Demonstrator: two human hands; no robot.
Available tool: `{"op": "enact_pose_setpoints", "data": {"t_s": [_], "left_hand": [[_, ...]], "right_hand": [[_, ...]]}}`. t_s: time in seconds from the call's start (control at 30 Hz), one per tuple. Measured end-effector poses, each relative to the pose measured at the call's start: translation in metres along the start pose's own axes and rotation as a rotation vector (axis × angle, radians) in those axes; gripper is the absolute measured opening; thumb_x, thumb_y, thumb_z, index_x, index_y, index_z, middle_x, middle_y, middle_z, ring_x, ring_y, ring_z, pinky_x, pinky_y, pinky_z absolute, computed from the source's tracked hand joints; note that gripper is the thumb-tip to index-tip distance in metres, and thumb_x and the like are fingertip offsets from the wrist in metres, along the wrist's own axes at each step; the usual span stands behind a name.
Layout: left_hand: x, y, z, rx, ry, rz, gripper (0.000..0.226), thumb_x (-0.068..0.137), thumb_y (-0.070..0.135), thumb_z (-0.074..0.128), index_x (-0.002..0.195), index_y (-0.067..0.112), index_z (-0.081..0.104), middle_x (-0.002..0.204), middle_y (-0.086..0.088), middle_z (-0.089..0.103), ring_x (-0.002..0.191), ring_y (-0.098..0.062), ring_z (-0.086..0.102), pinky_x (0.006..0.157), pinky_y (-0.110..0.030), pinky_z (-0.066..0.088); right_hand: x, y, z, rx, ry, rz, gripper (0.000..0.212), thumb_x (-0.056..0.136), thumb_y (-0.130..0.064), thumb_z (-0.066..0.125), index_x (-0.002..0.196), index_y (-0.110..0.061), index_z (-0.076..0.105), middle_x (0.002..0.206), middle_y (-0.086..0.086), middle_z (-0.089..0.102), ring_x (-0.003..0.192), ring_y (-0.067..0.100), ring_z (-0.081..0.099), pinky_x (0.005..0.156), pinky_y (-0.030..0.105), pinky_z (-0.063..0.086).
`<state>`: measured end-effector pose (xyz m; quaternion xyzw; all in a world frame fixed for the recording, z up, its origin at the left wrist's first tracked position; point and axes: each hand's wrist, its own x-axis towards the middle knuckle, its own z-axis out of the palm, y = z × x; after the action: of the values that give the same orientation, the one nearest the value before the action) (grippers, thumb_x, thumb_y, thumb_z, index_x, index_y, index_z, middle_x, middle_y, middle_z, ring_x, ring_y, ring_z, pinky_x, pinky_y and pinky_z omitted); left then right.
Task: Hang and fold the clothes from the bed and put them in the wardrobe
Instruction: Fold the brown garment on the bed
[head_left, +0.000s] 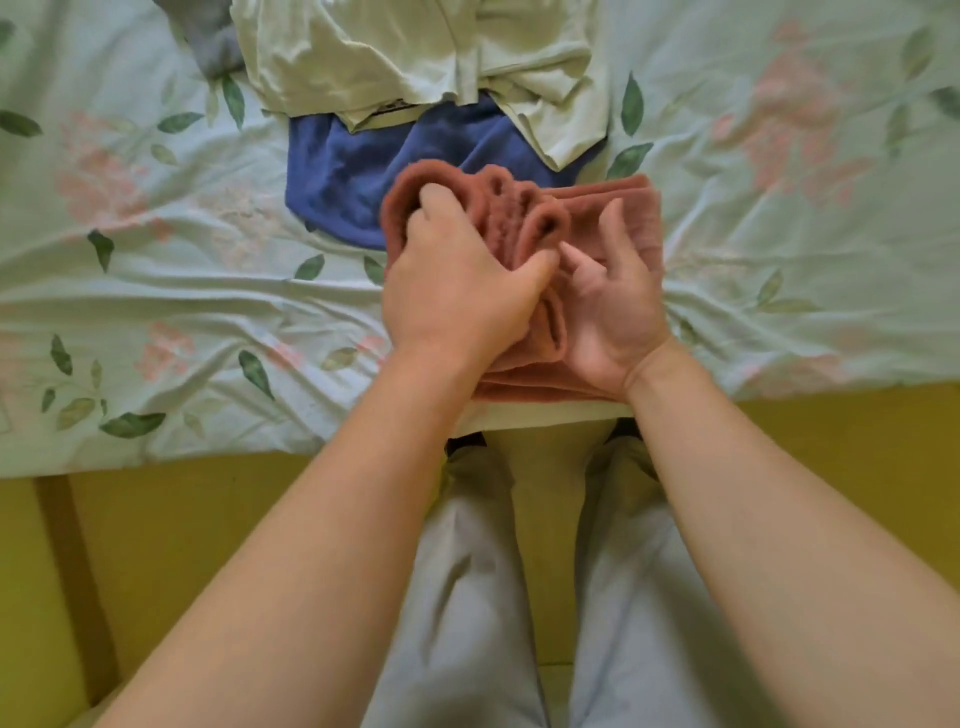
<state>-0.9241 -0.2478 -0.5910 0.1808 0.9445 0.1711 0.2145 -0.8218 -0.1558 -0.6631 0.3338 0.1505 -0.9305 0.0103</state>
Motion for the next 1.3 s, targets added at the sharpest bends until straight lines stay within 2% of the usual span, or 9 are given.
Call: {"op": "enact_pose_setpoints", "data": {"t_s": [0.13,0.23,0.4,0.53,0.67,0.83,0.97,1.13,1.3], "left_hand": [[-0.002,0.032,0.031,-0.302,-0.099,-0.008,0.047,0.091,0.072,0.044,0.094,0.028,0.059,0.087,0.012,0.068,0.079,-0.003,0.064,0.076,-0.038,0.056],[0.0,0.033,0.045,-0.537,-0.168,-0.007,0.02,0.097,0.041,0.052,0.099,0.025,0.064,0.091,0.004,0.073,0.084,-0.019,0.073,0.08,-0.048,0.06],[-0.008,0.034,0.046,-0.286,0.516,0.279,0.011,0.085,0.017,0.065,0.094,0.014,0.059,0.091,0.005,0.058,0.08,-0.014,0.057,0.074,-0.04,0.052],[-0.001,0.042,0.053,0.046,0.144,-0.167,0.061,0.079,0.057,0.066,0.121,0.017,0.045,0.121,-0.001,0.047,0.115,-0.026,0.051,0.099,-0.047,0.046],[-0.002,0.046,0.063,-0.057,0.026,-0.157,0.029,0.078,0.014,0.058,0.105,0.017,0.046,0.109,-0.003,0.055,0.097,-0.025,0.057,0.081,-0.039,0.05],[-0.008,0.06,0.082,-0.087,-0.008,-0.037,0.022,0.076,0.019,0.061,0.095,0.022,0.049,0.088,0.01,0.057,0.076,-0.002,0.054,0.06,-0.015,0.035],[-0.011,0.068,0.104,-0.072,-0.077,-0.035,0.022,0.093,0.043,0.056,0.099,0.022,0.052,0.089,0.006,0.063,0.077,-0.009,0.059,0.066,-0.029,0.045],[-0.005,0.064,0.108,-0.153,-0.077,-0.147,0.029,0.089,0.012,0.042,0.104,0.025,0.062,0.095,0.006,0.068,0.086,-0.017,0.065,0.086,-0.039,0.055],[0.007,0.059,0.099,-0.252,-0.263,-0.224,0.029,0.088,0.003,0.056,0.101,0.028,0.064,0.09,0.0,0.073,0.066,-0.016,0.074,0.063,-0.036,0.063]], "right_hand": [[-0.021,-0.031,-0.026,0.087,-0.057,-0.048,0.086,0.099,-0.073,0.023,0.155,-0.009,0.035,0.155,0.021,0.042,0.143,0.038,0.042,0.119,0.059,0.03],[-0.028,-0.046,-0.046,-0.091,0.07,-0.086,0.072,0.104,-0.062,0.024,0.149,-0.011,0.046,0.147,0.02,0.053,0.137,0.036,0.05,0.113,0.056,0.041],[-0.027,-0.051,-0.056,-0.298,0.174,-0.064,0.056,0.1,-0.062,0.04,0.134,-0.022,0.06,0.123,0.002,0.073,0.113,0.019,0.07,0.079,0.034,0.061],[-0.024,-0.049,-0.059,-0.266,0.153,-0.078,0.043,0.1,-0.058,0.048,0.119,-0.025,0.069,0.117,0.002,0.075,0.111,0.018,0.071,0.081,0.032,0.06],[-0.013,-0.043,-0.072,-0.285,0.207,-0.054,0.052,0.092,-0.058,0.062,0.13,-0.023,0.062,0.121,0.003,0.073,0.113,0.021,0.07,0.094,0.042,0.058],[0.0,-0.036,-0.093,-0.393,0.368,0.044,0.063,0.095,-0.054,0.059,0.15,-0.028,0.043,0.13,0.003,0.067,0.112,0.025,0.069,0.097,0.05,0.056],[0.004,-0.037,-0.101,-0.557,0.366,0.081,0.061,0.1,-0.056,0.05,0.154,-0.03,0.037,0.142,0.003,0.056,0.121,0.025,0.061,0.103,0.048,0.052],[-0.004,-0.048,-0.095,-0.645,0.445,0.035,0.082,0.089,-0.075,0.047,0.148,-0.019,0.046,0.141,0.004,0.058,0.126,0.023,0.057,0.109,0.045,0.046],[-0.026,-0.037,-0.078,-0.817,0.504,-0.037,0.124,0.06,-0.086,0.068,0.158,-0.025,0.023,0.158,0.004,0.04,0.141,0.022,0.044,0.115,0.044,0.039]]}}
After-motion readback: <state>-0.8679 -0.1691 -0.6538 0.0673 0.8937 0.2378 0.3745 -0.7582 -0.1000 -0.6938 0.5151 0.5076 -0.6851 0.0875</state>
